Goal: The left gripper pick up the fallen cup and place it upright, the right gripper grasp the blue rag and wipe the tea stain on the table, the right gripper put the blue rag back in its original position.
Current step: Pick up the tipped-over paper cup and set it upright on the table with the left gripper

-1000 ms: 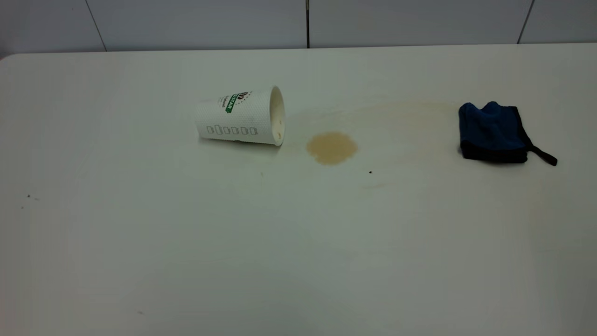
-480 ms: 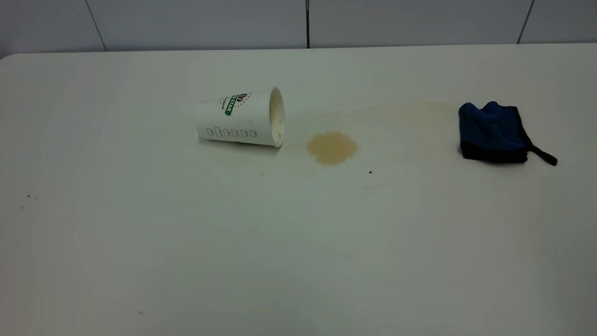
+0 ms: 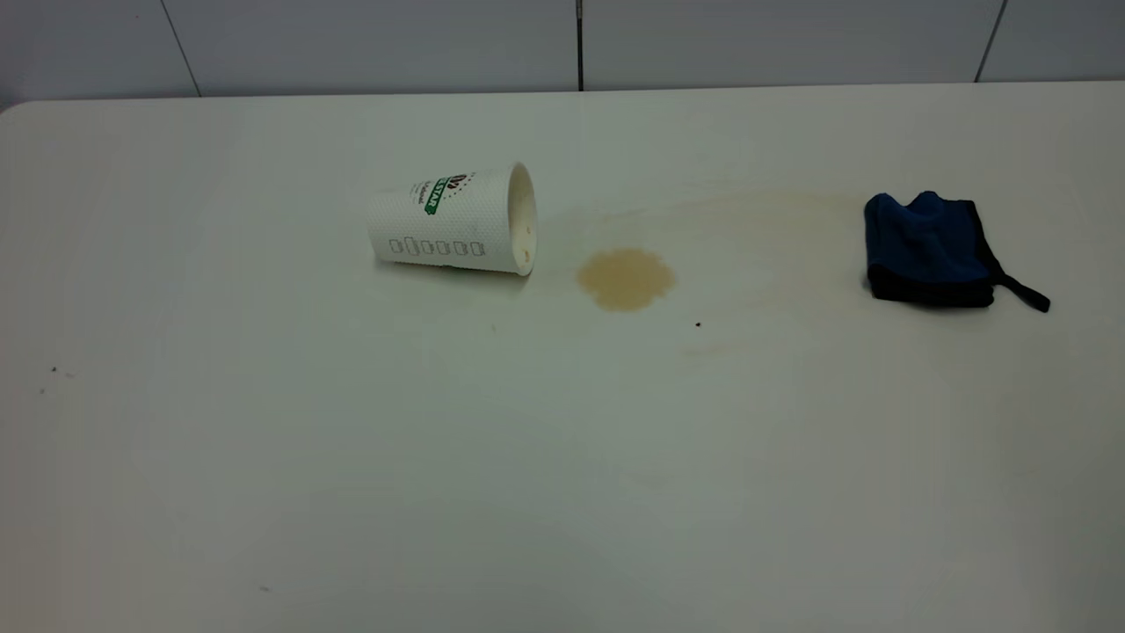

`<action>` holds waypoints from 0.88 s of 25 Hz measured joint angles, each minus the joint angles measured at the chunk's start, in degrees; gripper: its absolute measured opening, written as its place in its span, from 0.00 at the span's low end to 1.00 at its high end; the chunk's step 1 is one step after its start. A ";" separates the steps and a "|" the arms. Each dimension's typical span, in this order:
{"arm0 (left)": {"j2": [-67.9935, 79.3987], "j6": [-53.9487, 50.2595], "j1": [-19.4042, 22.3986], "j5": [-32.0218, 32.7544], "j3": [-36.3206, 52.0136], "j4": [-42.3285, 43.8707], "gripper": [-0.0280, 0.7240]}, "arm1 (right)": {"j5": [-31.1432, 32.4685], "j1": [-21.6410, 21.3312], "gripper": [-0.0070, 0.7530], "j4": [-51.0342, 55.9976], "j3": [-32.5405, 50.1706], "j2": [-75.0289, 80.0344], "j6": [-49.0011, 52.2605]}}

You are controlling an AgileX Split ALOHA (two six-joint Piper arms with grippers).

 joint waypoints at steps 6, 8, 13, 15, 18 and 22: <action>0.00 0.00 0.00 0.00 0.00 0.00 0.36 | 0.00 0.00 0.78 0.00 0.00 0.00 0.00; 0.00 0.00 0.00 0.00 0.00 0.12 0.36 | 0.00 0.00 0.78 0.00 0.00 0.00 0.00; 0.08 -0.53 0.00 0.00 -0.08 2.22 0.36 | 0.00 0.00 0.78 0.00 0.00 0.00 0.00; 0.93 -1.54 0.00 -0.05 -0.74 4.50 0.36 | 0.00 0.00 0.78 0.00 0.00 0.00 0.00; 4.75 -3.98 0.00 -0.79 -2.52 7.86 0.36 | 0.00 0.00 0.78 0.00 0.00 0.00 0.00; 13.87 -5.19 0.00 -1.80 -6.41 12.26 0.36 | 0.00 0.00 0.78 0.00 0.00 0.00 0.00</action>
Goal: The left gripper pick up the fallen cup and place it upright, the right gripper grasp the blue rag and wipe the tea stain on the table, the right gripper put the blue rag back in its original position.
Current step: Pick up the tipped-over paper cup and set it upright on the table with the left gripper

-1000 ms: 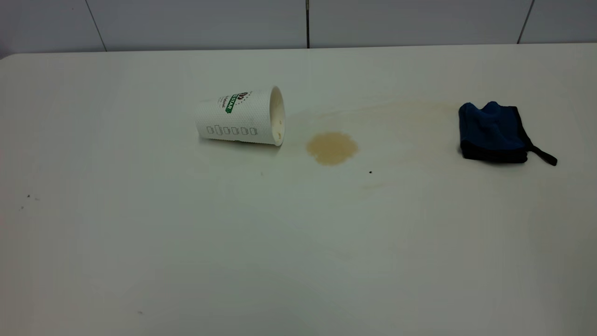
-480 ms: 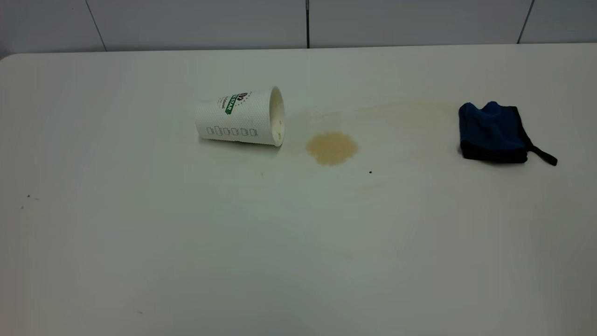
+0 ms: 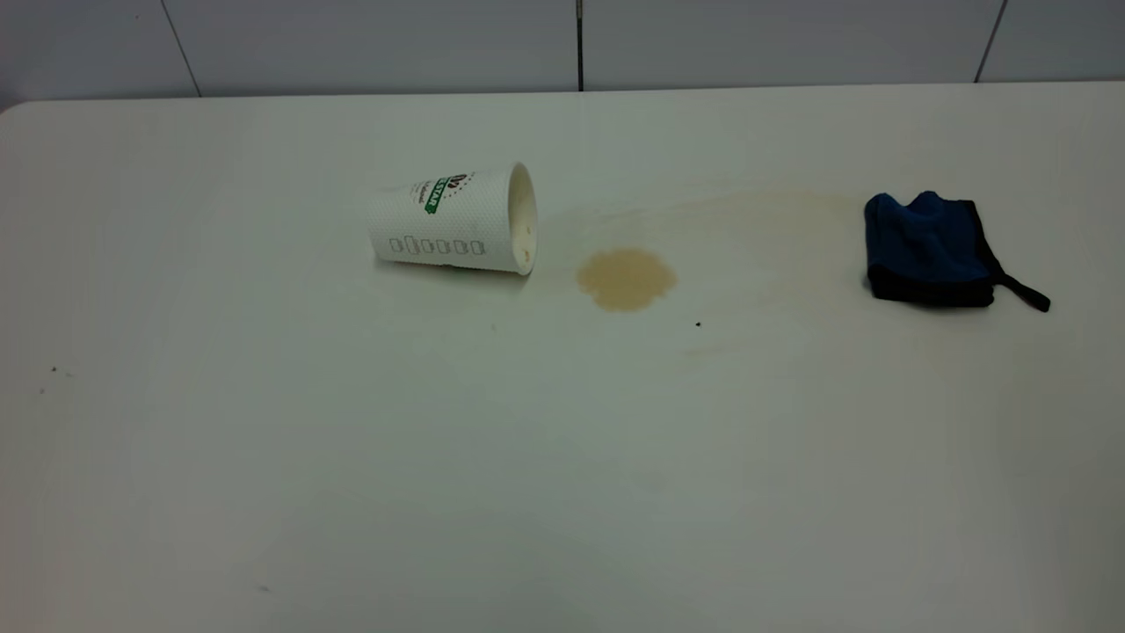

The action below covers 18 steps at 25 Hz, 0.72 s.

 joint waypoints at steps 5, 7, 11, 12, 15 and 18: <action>14.49 -2.76 0.00 -1.51 -7.24 1.71 0.36 | 0.00 0.00 0.78 0.05 0.00 0.00 0.00; 20.18 -4.64 0.00 -2.09 -9.81 1.91 0.40 | 0.00 0.00 0.78 0.05 0.00 0.00 0.00; 31.76 -6.22 0.00 -2.72 -14.85 1.93 0.59 | 0.00 0.00 0.78 0.05 0.00 0.00 0.00; 34.72 -6.50 0.00 -2.85 -16.20 1.93 0.64 | 0.00 0.00 0.78 0.05 0.00 0.00 0.00; 43.10 -7.37 0.00 -2.01 -20.13 1.98 0.84 | 0.00 0.00 0.78 0.05 0.00 0.00 0.00; 50.90 -8.43 -1.00 0.43 -23.69 2.67 0.96 | 0.00 0.00 0.78 0.05 0.00 0.00 0.00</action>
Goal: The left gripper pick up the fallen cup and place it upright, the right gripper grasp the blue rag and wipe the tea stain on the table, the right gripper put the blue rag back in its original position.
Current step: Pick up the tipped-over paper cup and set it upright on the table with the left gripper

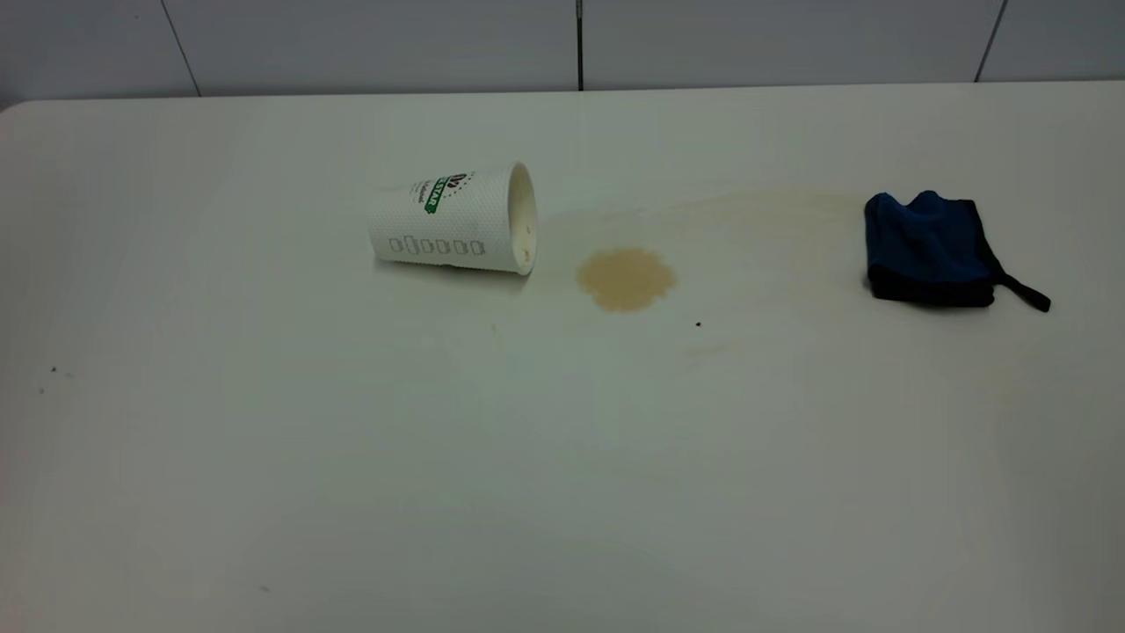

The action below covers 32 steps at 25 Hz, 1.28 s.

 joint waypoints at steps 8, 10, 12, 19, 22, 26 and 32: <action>19.06 -7.11 -15.12 1.38 -11.12 9.14 0.98 | 0.00 0.00 0.78 0.10 0.00 0.00 0.00; 24.47 -8.95 -20.39 3.18 -14.49 11.73 0.97 | 0.00 0.00 0.78 0.10 0.00 0.00 0.00; 30.62 -10.16 -24.78 3.86 -18.56 13.86 0.97 | 0.00 0.00 0.78 0.11 0.00 0.00 0.00; 49.51 -11.11 -37.28 3.86 -32.85 17.36 0.96 | 0.00 0.00 0.78 0.16 0.00 0.00 0.00; 56.57 -11.11 -41.21 3.86 -39.16 19.05 0.95 | 0.00 0.00 0.78 0.16 0.00 0.00 0.00; 65.09 -10.65 -44.14 3.86 -46.63 21.43 0.94 | 0.00 0.00 0.78 0.16 0.00 0.00 0.00; 76.31 -9.85 -44.92 3.86 -57.73 22.70 0.93 | 0.00 0.00 0.78 0.16 0.00 0.00 0.00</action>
